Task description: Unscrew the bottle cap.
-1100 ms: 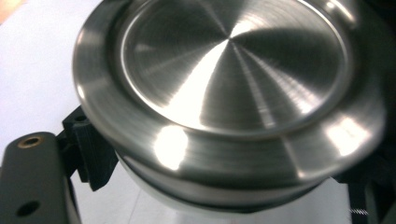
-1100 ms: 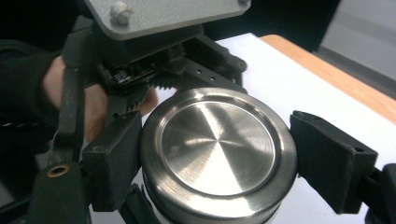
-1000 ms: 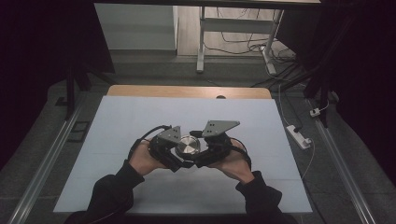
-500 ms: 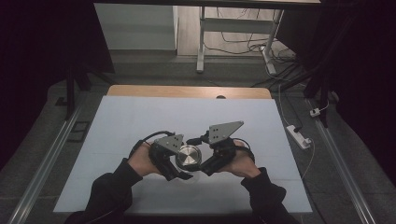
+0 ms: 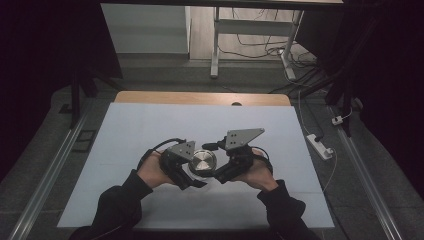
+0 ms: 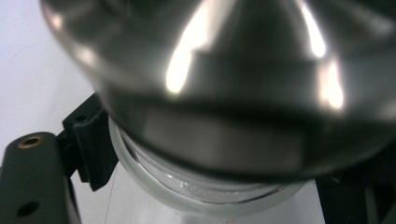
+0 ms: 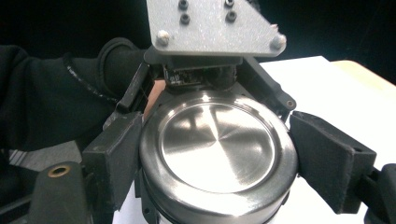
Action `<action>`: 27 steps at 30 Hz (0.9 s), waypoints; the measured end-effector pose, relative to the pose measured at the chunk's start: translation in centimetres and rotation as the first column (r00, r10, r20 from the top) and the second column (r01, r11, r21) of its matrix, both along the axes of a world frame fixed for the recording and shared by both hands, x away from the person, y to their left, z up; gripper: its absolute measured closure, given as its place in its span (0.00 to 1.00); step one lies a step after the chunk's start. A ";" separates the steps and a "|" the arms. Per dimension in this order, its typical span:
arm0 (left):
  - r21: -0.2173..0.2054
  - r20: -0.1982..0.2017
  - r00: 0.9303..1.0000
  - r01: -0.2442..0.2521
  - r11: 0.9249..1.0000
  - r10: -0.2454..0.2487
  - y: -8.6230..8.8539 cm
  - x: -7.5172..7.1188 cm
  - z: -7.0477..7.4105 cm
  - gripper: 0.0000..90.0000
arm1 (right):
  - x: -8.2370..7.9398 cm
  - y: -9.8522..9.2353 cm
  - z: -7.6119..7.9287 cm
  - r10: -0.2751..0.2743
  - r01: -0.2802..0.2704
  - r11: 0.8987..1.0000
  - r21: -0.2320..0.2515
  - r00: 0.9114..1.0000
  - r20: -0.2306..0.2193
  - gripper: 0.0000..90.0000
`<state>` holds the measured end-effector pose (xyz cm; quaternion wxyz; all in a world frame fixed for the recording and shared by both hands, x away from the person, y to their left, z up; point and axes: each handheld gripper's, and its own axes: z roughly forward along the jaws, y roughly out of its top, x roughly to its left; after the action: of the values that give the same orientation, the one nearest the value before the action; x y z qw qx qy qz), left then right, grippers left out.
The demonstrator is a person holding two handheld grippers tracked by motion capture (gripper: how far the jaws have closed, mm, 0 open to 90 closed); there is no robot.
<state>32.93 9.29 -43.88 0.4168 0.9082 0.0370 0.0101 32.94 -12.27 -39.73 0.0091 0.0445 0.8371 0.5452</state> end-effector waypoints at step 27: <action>-0.019 -0.006 0.960 -0.281 0.960 0.281 1.5 2.2 -0.7 0.17 | -1.6 -1.1 0.4 -0.216 0.216 0.976 0.008 0.975 0.040 0.22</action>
<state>35.09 10.79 -44.60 0.4198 0.8897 0.1663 0.0674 31.37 -13.36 -39.36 0.0854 0.1243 0.8258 0.5434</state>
